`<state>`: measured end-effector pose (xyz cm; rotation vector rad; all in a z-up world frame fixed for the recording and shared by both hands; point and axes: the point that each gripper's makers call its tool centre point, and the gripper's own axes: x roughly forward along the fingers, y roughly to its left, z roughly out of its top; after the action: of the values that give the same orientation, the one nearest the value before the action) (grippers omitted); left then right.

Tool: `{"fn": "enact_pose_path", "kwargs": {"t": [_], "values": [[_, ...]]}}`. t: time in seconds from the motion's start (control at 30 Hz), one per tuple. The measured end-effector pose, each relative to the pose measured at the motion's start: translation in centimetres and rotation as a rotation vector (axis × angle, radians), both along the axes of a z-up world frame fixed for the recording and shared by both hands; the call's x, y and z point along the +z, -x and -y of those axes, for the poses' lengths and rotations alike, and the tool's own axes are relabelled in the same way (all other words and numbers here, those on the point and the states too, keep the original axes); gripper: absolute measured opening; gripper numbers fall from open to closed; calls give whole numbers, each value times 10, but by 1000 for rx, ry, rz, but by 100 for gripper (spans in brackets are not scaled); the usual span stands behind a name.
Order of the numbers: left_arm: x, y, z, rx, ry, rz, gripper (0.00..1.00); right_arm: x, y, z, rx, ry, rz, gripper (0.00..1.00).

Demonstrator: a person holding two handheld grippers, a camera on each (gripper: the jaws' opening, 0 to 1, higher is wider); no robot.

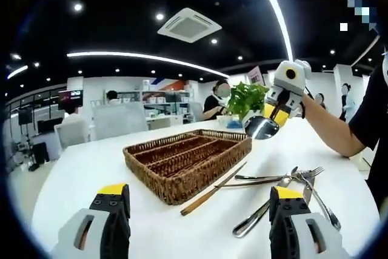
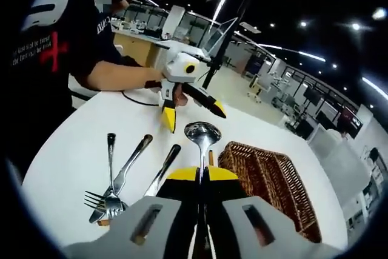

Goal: Arrange the knives, forks, and spoons in their matching storage slots by inserting each utensil handle-first until every utensil is classified and aligned in the correct compartment

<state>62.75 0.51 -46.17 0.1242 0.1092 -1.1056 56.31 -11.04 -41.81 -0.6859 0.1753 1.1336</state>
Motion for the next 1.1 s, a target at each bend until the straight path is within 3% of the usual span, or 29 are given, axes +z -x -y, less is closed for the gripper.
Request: {"fn": "enact_pose_path", "kwargs": {"t": [0.13,0.4,1.1], "values": [[-5,-3,-1,13,-14,-3,100,3,-2,-2,1,9,26,1],[-13,-3,4,11,-43,7,100,5,-1,-2,1,2,14,1],[-11,-12,-1,45,-29,10,100,22,-23,2,-4,-37,7,1]]}}
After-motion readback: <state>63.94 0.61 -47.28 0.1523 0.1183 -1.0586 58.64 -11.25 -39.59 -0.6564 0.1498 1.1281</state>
